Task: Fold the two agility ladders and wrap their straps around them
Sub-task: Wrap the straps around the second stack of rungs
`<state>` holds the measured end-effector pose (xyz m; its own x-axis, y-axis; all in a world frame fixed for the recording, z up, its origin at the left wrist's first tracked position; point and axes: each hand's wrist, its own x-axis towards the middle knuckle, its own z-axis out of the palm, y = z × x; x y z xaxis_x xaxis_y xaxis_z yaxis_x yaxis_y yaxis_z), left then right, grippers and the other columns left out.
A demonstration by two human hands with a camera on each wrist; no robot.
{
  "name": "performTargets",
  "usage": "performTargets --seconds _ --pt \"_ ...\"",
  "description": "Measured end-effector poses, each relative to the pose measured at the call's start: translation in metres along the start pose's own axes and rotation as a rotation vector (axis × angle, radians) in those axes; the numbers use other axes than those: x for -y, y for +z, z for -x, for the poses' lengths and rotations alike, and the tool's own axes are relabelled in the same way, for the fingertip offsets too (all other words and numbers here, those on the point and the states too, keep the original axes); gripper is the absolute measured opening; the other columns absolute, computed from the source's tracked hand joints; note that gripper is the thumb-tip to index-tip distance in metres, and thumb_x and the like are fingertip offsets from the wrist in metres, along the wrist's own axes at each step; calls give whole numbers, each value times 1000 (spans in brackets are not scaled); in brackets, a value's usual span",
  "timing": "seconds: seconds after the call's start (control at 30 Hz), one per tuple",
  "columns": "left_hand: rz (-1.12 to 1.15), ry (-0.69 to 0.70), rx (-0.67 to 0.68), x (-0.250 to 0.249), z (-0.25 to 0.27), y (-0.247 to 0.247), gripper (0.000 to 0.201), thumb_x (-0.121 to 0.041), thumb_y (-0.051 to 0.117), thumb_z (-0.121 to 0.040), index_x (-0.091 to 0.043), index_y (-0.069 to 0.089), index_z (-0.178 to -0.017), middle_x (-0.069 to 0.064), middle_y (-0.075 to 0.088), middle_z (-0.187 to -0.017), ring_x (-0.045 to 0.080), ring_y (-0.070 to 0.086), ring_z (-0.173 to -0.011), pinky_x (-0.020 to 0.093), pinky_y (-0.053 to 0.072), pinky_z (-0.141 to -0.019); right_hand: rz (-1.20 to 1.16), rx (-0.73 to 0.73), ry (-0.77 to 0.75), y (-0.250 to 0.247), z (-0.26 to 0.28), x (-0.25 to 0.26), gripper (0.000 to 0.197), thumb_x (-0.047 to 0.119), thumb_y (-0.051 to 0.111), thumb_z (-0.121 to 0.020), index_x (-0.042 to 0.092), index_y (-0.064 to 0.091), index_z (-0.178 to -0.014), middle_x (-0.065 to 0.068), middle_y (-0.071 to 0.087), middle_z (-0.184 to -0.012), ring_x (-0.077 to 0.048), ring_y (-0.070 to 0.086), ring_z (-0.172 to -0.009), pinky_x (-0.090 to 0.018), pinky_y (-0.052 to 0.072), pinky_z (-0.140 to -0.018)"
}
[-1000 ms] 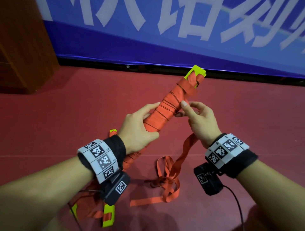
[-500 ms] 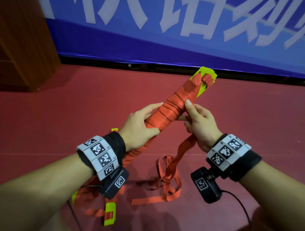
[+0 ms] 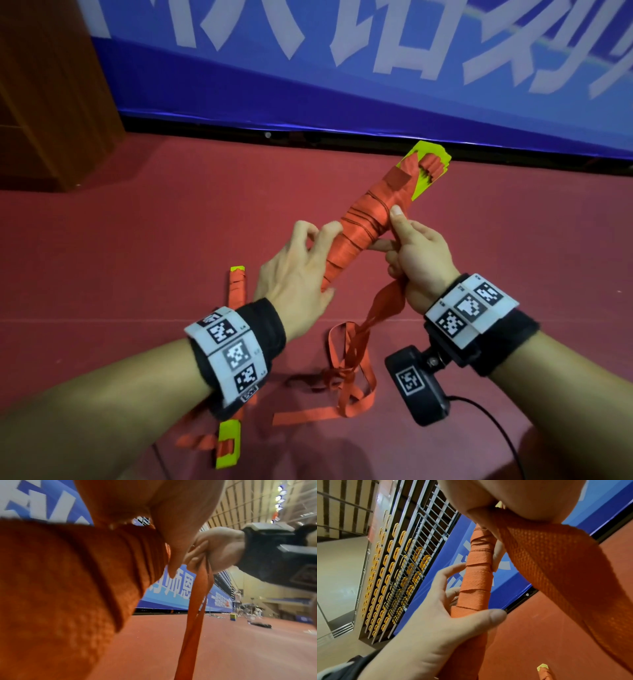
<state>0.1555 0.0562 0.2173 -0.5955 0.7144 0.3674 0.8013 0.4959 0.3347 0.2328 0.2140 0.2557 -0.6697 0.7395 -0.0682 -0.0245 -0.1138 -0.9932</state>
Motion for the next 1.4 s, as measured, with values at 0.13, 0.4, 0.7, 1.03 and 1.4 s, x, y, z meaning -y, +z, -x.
performTargets --seconds 0.13,0.4,0.7,1.03,1.4 --pt "104 -15 -74 1 -3 -2 65 -24 74 -78 -41 35 -128 -9 41 -112 21 54 -71 33 43 -58 25 41 -42 -2 4 6 33 43 54 -103 10 55 -103 -19 75 -81 -7 35 -37 -18 29 -39" --pt "301 33 -145 14 -7 -6 50 -29 70 -73 -32 57 -121 -9 64 -101 23 65 -90 43 54 -77 178 120 -210 -14 2 6 30 42 52 -104 13 56 -100 -19 77 -93 -2 45 -39 -13 36 -44" --pt "591 -24 -80 18 -11 -11 50 -14 83 -76 -27 65 -120 -12 73 -108 0 68 -104 23 54 -94 244 105 -283 -20 -6 2 35 42 58 -100 10 57 -112 -12 78 -86 4 55 -43 -9 44 -52" --pt "772 -82 12 21 -15 -20 49 -10 85 -78 -26 65 -119 -8 75 -104 0 71 -95 14 53 -77 151 144 -360 -15 -5 5 18 21 57 -102 5 53 -106 -27 73 -88 4 54 -41 -9 42 -49" --pt "941 -110 149 19 -13 -22 48 1 76 -85 -19 59 -125 10 77 -96 41 71 -82 48 60 -73 280 132 -272 -13 -10 -3 42 54 50 -95 13 59 -93 -6 75 -88 5 57 -47 -8 41 -49"
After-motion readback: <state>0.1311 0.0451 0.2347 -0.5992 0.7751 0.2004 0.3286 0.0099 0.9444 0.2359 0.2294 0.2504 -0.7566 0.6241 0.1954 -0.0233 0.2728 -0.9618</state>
